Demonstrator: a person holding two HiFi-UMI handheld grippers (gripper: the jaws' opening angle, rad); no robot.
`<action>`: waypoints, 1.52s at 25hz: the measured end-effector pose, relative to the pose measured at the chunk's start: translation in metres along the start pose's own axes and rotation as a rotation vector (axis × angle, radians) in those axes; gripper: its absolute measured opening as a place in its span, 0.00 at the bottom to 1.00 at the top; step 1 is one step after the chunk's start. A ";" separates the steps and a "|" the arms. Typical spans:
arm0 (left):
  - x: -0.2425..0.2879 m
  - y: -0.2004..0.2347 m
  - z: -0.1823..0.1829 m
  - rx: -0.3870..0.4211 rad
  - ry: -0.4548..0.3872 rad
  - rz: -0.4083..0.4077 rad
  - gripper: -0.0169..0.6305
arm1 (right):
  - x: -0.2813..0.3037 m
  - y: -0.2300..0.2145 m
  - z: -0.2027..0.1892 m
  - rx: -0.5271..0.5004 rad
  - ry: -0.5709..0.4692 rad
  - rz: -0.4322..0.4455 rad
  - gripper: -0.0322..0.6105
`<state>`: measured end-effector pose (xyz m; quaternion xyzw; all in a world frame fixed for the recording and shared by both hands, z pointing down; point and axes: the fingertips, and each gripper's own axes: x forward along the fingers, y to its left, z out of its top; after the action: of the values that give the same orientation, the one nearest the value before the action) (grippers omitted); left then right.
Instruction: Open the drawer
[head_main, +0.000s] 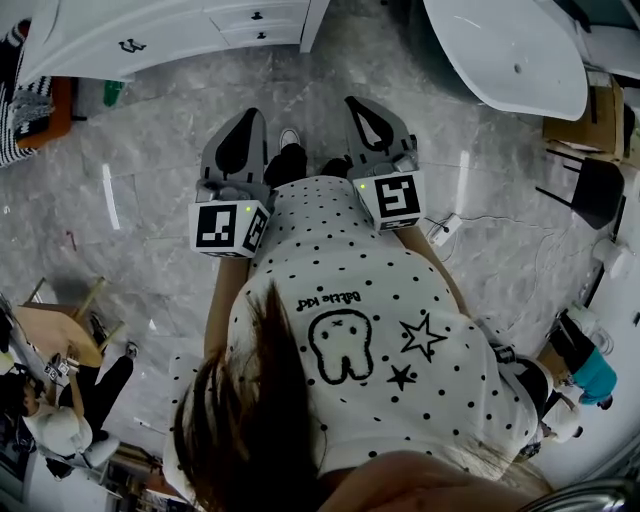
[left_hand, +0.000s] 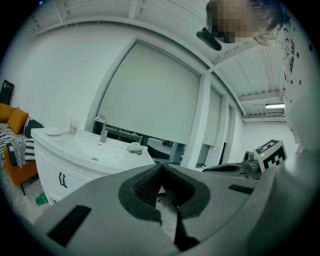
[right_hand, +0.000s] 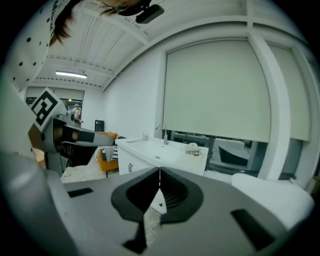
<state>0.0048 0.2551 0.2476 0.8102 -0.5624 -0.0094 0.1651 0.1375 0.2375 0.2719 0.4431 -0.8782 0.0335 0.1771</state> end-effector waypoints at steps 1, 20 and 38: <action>0.000 0.006 0.001 -0.005 -0.004 0.001 0.03 | 0.004 0.003 0.000 -0.004 0.002 -0.001 0.07; 0.002 0.059 0.004 -0.102 0.002 0.117 0.03 | 0.055 0.017 0.007 -0.036 0.044 0.099 0.07; 0.095 0.052 0.014 -0.065 0.020 0.164 0.03 | 0.112 -0.067 0.018 -0.023 0.029 0.140 0.07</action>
<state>-0.0104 0.1485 0.2655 0.7556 -0.6245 -0.0060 0.1975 0.1250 0.1073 0.2863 0.3779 -0.9047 0.0420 0.1924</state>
